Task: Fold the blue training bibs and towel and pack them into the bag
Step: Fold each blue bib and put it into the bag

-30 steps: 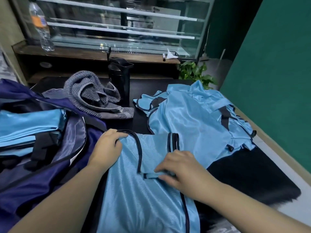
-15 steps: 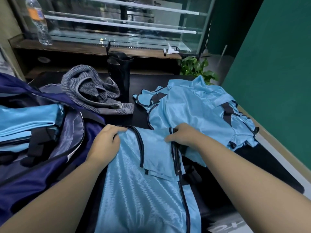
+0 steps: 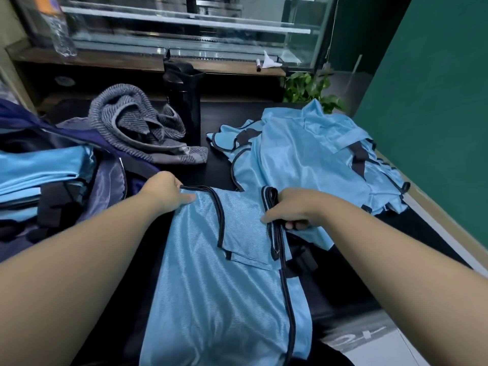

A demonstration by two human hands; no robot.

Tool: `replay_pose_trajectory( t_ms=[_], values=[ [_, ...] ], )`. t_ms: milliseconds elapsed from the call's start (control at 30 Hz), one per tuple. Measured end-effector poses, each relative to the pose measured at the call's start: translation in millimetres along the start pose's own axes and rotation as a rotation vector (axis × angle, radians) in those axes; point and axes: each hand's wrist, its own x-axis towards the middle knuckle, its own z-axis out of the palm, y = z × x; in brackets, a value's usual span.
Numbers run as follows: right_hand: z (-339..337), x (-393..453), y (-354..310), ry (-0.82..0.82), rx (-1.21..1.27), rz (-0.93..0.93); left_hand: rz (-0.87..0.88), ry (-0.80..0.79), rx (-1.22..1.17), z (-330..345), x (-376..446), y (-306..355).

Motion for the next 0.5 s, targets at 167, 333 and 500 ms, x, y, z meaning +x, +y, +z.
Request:
replay_pose_trajectory(
  t_ms=[167,333,500],
  values=[
    [6,6,2,0.042,0.075,-0.008,-0.212,-0.284,0.086,-13,-6,15],
    [2,7,8,0.033,0.173,-0.023,-0.292,-0.293,-0.228,-14,-10,16],
    [-9,9,4,0.127,0.482,-0.097,-0.324,-0.238,-0.776,-25,-15,20]
  ],
)
